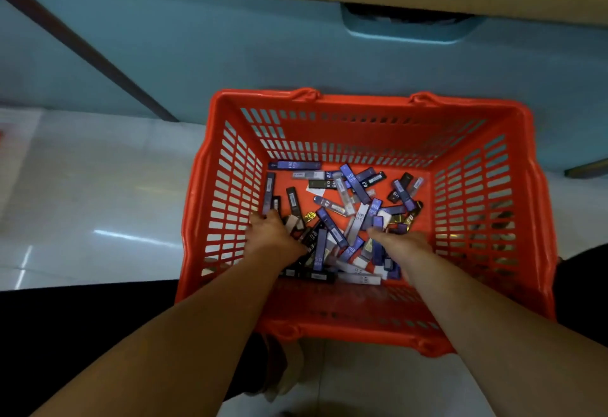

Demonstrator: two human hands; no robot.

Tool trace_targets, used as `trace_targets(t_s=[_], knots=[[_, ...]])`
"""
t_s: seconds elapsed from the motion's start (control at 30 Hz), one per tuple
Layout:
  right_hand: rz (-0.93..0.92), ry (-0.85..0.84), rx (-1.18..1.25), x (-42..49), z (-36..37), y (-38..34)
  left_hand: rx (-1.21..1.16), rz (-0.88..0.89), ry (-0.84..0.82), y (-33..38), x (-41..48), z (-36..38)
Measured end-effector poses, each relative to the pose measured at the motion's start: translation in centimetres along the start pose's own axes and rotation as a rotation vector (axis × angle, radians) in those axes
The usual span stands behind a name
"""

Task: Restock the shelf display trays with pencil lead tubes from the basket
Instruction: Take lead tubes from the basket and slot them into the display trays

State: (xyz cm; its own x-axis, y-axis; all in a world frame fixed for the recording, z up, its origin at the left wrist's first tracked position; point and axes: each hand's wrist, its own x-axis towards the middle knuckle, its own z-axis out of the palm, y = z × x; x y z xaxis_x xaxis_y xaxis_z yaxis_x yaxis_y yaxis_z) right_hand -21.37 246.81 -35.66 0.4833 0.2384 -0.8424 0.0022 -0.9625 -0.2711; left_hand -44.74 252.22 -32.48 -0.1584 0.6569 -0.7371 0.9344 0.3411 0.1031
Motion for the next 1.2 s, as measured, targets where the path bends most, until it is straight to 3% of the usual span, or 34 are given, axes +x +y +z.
trace_targets(t_s=[0.1, 0.27, 0.4, 0.5, 0.67, 0.87, 1.2], knots=[[-0.032, -0.069, 0.038, -0.5, 0.6, -0.1, 0.043, -0.018, -0.037, 0.1, -0.2, 0.1], [-0.064, -0.232, 0.146, -1.6, 1.7, -1.1, -0.321, -0.030, -0.079, -1.5, 1.3, 0.1], [-0.077, -0.368, 0.192, -2.1, 1.8, -1.4, -0.163, 0.017, -0.145, -1.4, 1.3, -0.1], [-0.114, -0.426, 0.179, -2.7, 1.5, -1.6, -0.238, 0.001, -0.136, -0.9, 1.7, 0.1], [-0.138, -0.436, 0.188, -2.4, 1.5, -2.3, -0.585, -0.044, -0.127, -0.2, 2.4, 0.6], [-0.182, -0.426, 0.126, -1.3, 2.2, -3.1, -0.798, -0.085, -0.142, 1.9, 2.4, 1.3], [-0.216, -0.355, 0.164, 0.1, 3.2, -3.6, -0.778, -0.084, -0.269, 4.1, 2.7, 2.7]])
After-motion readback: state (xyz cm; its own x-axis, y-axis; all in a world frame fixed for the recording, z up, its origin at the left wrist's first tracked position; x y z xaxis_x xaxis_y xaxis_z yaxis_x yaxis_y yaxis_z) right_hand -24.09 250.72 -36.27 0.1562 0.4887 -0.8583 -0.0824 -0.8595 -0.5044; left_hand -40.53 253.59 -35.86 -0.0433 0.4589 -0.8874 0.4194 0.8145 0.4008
